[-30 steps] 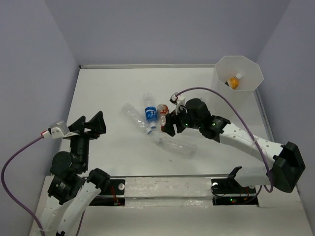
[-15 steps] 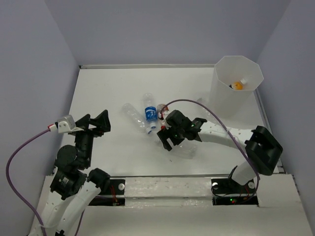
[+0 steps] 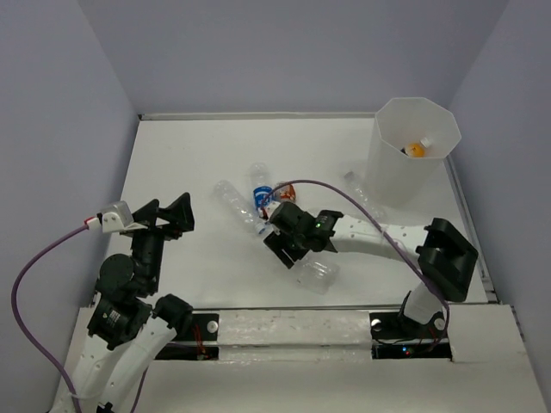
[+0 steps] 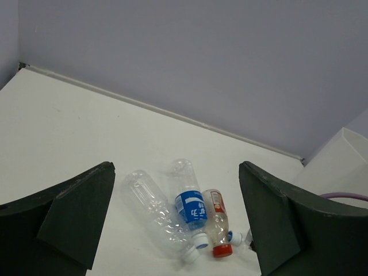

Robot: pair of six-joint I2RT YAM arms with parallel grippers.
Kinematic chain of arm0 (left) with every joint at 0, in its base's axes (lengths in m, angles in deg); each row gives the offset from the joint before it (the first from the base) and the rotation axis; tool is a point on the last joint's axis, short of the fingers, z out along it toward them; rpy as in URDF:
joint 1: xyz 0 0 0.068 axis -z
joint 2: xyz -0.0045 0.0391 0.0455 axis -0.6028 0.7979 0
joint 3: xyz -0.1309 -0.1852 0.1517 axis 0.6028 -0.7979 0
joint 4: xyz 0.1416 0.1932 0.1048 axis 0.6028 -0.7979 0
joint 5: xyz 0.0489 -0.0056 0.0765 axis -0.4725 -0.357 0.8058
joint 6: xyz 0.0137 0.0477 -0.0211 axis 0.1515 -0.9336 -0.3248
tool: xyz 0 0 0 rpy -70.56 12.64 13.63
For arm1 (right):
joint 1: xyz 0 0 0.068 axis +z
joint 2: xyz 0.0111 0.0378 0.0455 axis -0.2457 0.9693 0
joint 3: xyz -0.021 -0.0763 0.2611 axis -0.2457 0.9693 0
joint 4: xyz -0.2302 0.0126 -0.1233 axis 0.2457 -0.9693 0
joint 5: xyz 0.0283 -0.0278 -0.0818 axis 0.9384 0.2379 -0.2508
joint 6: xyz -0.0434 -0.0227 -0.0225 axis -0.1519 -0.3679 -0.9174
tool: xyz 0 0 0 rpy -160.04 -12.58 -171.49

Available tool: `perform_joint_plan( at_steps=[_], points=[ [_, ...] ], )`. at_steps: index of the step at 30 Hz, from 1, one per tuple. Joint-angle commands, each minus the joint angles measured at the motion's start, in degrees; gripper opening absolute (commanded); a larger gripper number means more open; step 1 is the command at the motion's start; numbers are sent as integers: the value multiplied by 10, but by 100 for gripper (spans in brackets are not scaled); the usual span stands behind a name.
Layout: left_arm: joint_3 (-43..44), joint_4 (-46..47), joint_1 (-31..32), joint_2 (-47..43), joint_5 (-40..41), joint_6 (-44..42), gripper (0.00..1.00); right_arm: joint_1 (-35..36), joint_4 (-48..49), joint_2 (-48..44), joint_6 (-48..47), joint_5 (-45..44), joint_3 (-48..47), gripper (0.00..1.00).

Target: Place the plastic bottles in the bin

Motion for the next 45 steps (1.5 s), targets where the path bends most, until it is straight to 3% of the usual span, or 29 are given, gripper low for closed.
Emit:
perform_joint_plan(
  at_steps=[1,5,8,12,16,22,24,26,27,30,33,35,37,40,41,44,45],
  points=[
    [3,28,-2,-3,-9,-8,99,0,-9,-124,4,-29,-61,35],
    [3,29,-2,-5,-12,-8,99,-43,34,-194,-18,-108,-128,32],
    [3,28,-2,-6,-15,-8,99,-101,134,-238,-48,-174,-158,32],
    [2,25,-2,-6,-26,-10,99,-229,332,-286,-119,-239,-146,30],
    [3,27,-2,-6,-37,-9,99,-353,424,-268,-123,-253,-167,29],
    [3,28,-2,-6,-53,-9,99,-489,462,-209,-95,-204,-157,29],
    [3,28,-2,-6,-55,-9,99,-545,462,-195,-47,-172,-148,30],
    [3,28,-1,-6,-55,-9,99,-573,453,-182,-17,-155,-135,38],
    [2,28,-1,-6,-55,-10,99,-589,446,-184,9,-145,-132,59],
    [3,29,0,-4,-57,-9,99,-589,439,-206,20,-120,-117,94],
    [3,31,0,2,-59,-8,99,-589,408,-224,46,-53,-136,99],
    [3,30,0,8,-57,-8,99,-589,379,-234,64,-3,-142,97],
    [3,30,-2,12,-53,-8,99,-545,357,-245,79,85,-138,90],
    [3,28,-3,18,-50,-8,99,-462,337,-240,59,80,-117,77],
    [3,28,-4,19,-50,-7,99,-404,335,-233,52,72,-111,72],
    [4,28,-4,30,-51,-7,99,-314,311,-170,44,44,-116,57],
    [4,28,-5,32,-52,-6,99,-297,307,-151,44,33,-122,57]
  ],
)
